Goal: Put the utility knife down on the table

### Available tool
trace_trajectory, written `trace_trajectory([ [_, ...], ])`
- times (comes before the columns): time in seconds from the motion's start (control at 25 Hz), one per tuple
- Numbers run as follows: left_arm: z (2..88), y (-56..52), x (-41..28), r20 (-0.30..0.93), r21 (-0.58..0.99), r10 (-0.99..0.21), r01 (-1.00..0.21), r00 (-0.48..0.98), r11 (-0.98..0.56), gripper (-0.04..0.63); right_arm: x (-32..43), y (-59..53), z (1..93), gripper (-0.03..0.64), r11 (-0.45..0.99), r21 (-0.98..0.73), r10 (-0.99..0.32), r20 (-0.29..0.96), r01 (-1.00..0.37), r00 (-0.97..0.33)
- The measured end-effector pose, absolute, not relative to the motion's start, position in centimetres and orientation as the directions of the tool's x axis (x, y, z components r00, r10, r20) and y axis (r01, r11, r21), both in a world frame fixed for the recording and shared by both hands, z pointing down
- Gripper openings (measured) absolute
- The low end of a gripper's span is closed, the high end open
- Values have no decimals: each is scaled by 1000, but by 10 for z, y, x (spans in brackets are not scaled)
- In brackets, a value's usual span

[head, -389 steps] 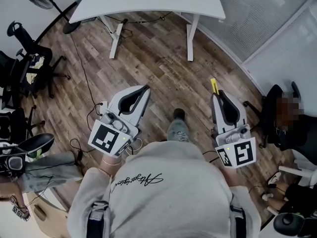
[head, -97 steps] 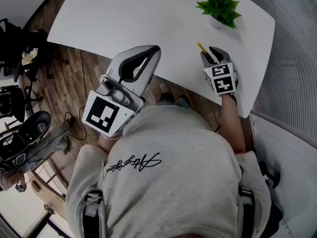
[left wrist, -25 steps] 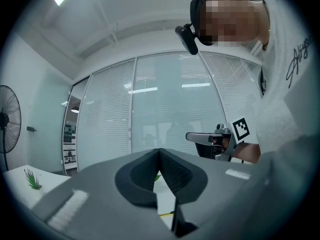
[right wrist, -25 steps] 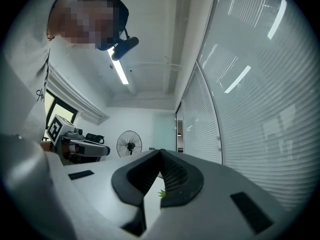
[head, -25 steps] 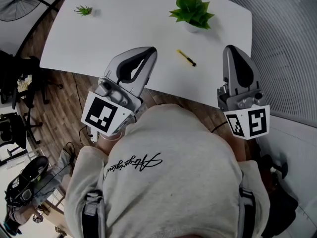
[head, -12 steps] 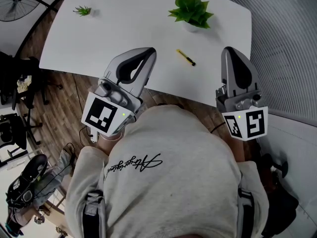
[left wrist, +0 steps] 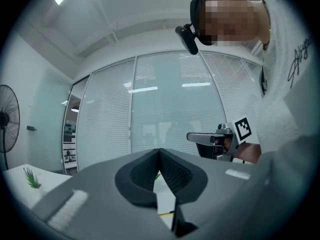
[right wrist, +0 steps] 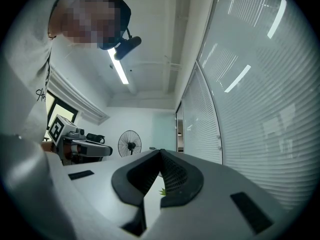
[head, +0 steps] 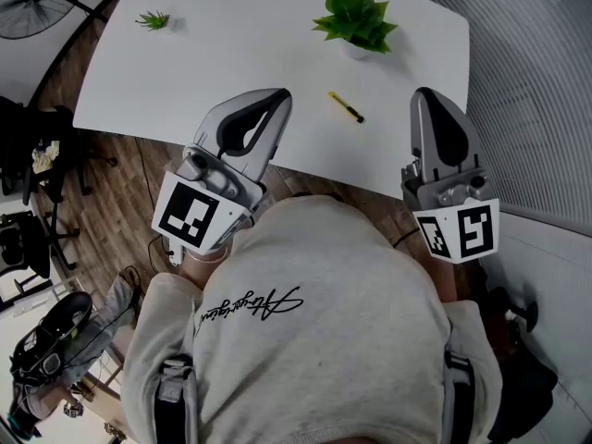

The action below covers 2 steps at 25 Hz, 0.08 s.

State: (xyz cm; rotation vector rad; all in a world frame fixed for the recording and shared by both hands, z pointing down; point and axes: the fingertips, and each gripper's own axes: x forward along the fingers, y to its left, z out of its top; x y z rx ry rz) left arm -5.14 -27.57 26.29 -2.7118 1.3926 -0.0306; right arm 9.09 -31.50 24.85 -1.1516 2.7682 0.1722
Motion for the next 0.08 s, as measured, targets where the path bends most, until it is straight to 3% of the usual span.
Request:
trace_trajectory([
  [0.08,263,-276,-51,-22,-92,-812,-810,583,-579,-2,91,-315,249,1,703,52,-694,-172,-710,-700],
])
